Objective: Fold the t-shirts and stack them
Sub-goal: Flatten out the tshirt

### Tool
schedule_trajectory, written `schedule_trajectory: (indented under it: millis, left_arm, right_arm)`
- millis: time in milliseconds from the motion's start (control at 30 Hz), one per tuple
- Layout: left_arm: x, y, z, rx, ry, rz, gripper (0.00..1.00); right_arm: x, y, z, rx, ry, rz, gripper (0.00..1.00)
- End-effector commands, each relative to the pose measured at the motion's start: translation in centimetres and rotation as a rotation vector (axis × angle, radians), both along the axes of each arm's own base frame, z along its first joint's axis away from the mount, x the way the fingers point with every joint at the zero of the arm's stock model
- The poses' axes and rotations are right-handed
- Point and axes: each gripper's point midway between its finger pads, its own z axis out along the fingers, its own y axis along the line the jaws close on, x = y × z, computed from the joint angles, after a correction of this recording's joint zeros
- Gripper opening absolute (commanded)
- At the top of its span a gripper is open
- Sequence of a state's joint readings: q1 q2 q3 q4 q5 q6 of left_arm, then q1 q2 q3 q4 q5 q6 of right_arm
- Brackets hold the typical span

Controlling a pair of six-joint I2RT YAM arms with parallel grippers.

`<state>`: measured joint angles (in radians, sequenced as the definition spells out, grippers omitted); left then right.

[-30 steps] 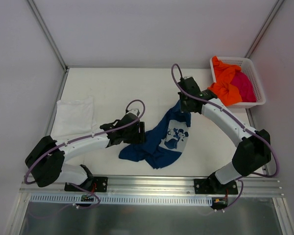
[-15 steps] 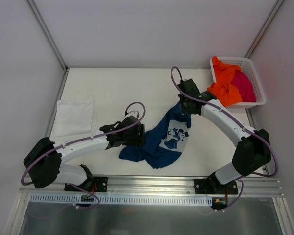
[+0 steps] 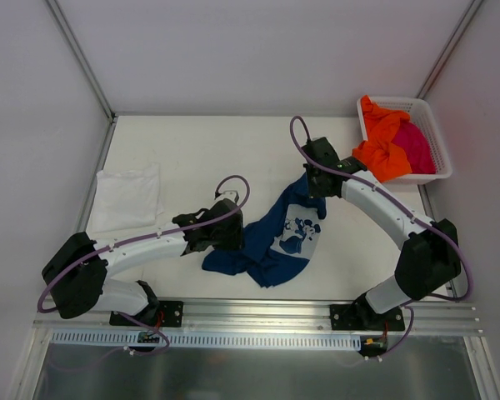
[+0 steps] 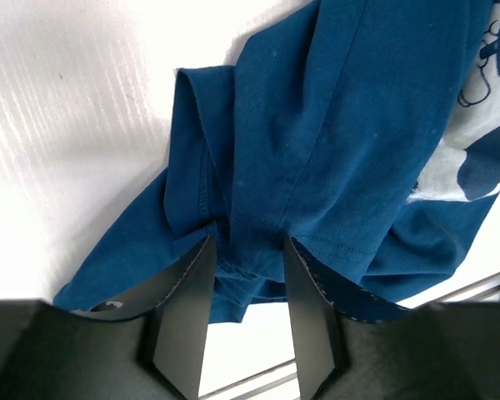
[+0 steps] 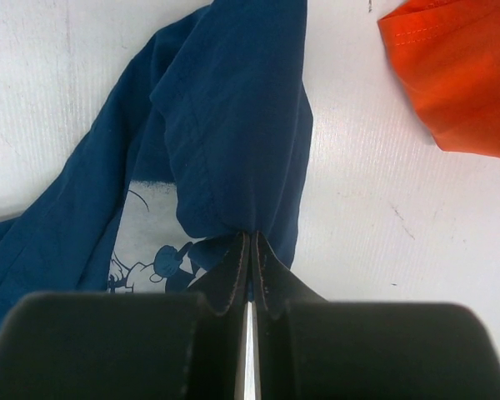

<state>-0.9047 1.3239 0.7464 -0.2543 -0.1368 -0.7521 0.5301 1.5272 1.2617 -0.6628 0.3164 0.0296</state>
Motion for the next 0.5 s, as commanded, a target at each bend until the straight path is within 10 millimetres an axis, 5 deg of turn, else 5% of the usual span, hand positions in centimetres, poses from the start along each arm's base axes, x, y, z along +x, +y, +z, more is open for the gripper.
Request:
schedule_trajectory:
  millis: [0,200,400,467]
  left_arm:
    - [0.5,-0.7,0.6,-0.014,-0.030,0.000,0.37]
    - [0.6,-1.6,0.5,-0.025,-0.023,-0.018,0.19]
    - [0.3,-2.3,0.2,-0.039,-0.004,-0.042,0.18]
    - [0.2,-2.4,0.2,-0.040,-0.005,-0.049,0.08]
  right_arm:
    - [-0.4,-0.2,1.0,0.017,-0.026,-0.012,0.01]
    - [-0.4,-0.2,1.0,0.016,-0.025,-0.010,0.01]
    - [-0.4,-0.2,0.9,0.016,-0.023,-0.006,0.01]
    - [-0.4,-0.2,1.0,0.014,-0.024,-0.009,0.00]
